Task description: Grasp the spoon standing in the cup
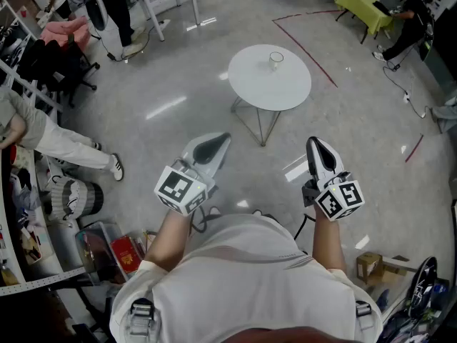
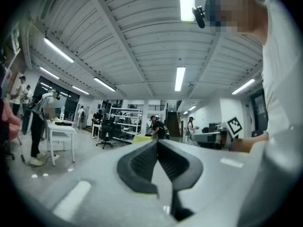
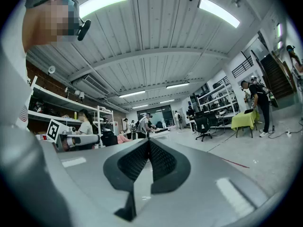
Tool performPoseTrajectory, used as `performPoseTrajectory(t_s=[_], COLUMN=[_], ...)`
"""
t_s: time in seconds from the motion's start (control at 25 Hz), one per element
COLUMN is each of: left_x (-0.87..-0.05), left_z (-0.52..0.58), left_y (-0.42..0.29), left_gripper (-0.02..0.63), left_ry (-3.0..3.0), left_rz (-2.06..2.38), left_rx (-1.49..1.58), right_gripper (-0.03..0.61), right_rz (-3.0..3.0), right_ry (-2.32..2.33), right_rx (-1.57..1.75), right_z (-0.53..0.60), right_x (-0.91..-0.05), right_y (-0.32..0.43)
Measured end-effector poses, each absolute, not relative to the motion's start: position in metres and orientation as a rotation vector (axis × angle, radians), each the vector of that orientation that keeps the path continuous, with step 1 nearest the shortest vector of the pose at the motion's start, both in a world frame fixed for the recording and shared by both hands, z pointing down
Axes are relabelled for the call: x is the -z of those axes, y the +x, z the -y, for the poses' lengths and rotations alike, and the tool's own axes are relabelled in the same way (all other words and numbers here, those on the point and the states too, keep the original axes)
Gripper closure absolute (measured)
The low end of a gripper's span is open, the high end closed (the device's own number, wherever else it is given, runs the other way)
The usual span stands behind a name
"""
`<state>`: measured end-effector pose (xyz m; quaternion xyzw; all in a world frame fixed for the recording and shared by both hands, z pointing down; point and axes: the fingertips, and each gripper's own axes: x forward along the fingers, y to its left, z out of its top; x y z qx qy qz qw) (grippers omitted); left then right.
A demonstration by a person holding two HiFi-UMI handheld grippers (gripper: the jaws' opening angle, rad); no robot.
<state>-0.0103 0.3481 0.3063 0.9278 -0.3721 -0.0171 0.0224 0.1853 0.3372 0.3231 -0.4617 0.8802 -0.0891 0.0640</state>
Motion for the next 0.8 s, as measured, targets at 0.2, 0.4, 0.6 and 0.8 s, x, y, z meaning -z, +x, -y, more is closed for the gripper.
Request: performPoseTrajectory(t_s=[0.2, 0.4, 0.6, 0.8], left_x=[-0.309, -0.315, -0.317, -0.322], left_z=[-0.353, -0.350, -0.344, -0.334], left_y=[-0.024, -0.042, -0.061, -0.088], left_gripper=[0.612, 0.612, 0.612, 0.612], left_ry=[2.859, 2.848, 2.840, 2.837], left_rz=[1.152, 1.142, 1.141, 1.115], left_rx=[0.054, 0.052, 0.058, 0.070], right_gripper=[0.574, 0.574, 0.574, 0.574], right_rz=[-2.669, -2.668, -2.719, -2.755], right_ry=[-1.405, -1.427, -1.381, -1.358], right_rx=[0.288, 0.294, 0.223, 0.205], right_z=[-0.342, -0.339, -0.337, -0.330], right_x=[-0.326, -0.327, -0.325, -0.325], right_y=[0.172, 0.156, 0.128, 0.092])
